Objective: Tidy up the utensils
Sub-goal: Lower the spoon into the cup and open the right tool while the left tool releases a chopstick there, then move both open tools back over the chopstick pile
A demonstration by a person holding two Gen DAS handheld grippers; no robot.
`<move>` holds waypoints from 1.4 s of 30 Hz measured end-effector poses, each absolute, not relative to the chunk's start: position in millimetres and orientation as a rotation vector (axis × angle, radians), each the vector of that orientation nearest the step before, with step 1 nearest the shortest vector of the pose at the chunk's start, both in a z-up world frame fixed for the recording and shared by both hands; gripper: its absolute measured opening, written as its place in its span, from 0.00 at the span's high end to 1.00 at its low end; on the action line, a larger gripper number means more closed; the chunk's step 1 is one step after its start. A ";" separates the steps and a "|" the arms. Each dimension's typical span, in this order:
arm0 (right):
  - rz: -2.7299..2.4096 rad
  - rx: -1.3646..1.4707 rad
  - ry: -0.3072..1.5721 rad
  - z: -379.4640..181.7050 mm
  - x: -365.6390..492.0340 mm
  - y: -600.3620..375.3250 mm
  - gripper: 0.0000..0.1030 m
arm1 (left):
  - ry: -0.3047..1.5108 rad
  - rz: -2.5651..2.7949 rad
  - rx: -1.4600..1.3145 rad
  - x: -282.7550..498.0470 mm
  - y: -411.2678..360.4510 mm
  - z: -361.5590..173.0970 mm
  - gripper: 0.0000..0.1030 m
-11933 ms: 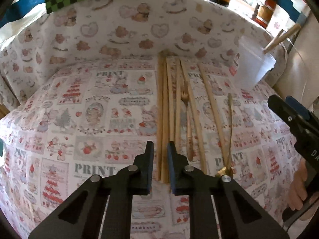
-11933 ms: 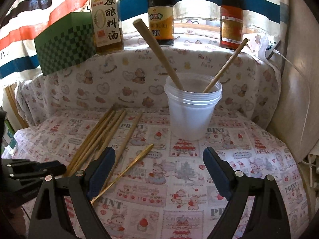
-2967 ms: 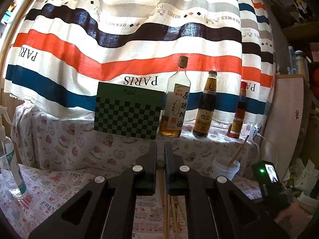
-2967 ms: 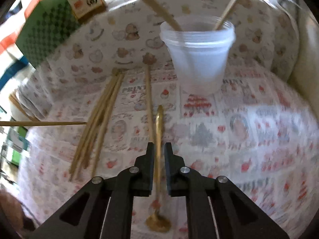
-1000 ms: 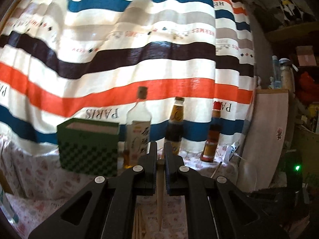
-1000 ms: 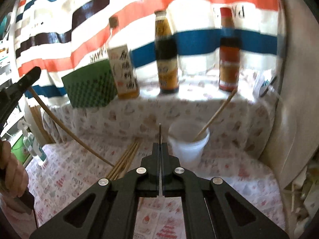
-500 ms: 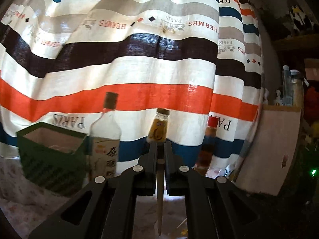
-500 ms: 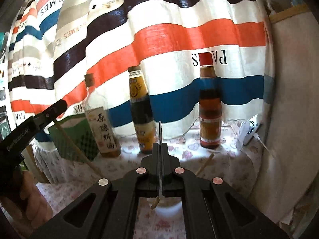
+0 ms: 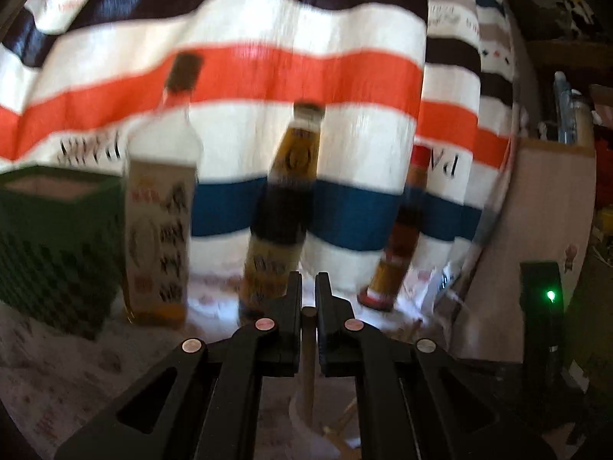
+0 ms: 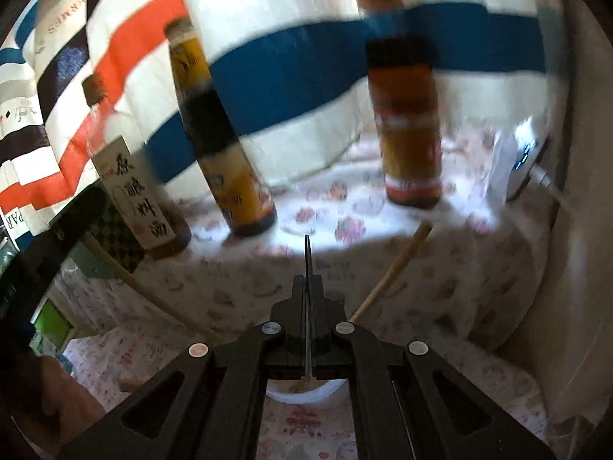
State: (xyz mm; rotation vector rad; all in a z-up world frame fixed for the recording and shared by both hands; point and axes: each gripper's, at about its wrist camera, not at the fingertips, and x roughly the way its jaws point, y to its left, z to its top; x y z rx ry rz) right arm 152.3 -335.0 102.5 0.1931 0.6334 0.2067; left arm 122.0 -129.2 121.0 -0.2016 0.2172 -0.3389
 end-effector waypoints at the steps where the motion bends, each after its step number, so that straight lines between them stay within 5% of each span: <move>1: 0.210 0.195 0.658 99.1 155.5 -335.3 0.98 | 0.229 -0.344 -0.198 123.0 -129.5 117.7 0.95; 7: 0.179 0.190 0.684 93.6 161.0 -334.8 0.98 | 0.216 -0.303 -0.136 112.0 -122.3 123.2 0.89; 9: 0.175 0.182 0.668 95.7 158.2 -334.9 0.93 | 0.179 -0.270 -0.088 99.8 -115.9 133.2 0.52; 10: 0.178 0.176 0.661 97.9 156.0 -334.4 0.86 | 0.164 -0.257 -0.071 93.1 -112.6 138.0 0.46; 12: 0.172 0.155 0.644 103.9 150.2 -332.2 0.34 | 0.149 -0.251 -0.060 80.3 -104.0 145.2 0.43; 13: 0.155 0.148 0.616 108.4 144.8 -331.5 0.28 | 0.155 -0.243 -0.054 74.1 -99.7 148.5 0.42; 18: 0.224 0.189 0.540 131.2 113.1 -327.6 0.24 | 0.148 -0.158 -0.003 39.9 -82.0 157.3 0.22; 30: 0.223 0.197 0.369 156.4 11.4 -294.7 0.13 | -0.016 -0.009 -0.048 -70.6 -18.2 143.8 0.01; 42: 0.199 0.164 0.488 77.7 -1.5 -244.2 0.12 | 0.214 -0.006 -0.148 -43.1 21.9 50.0 0.01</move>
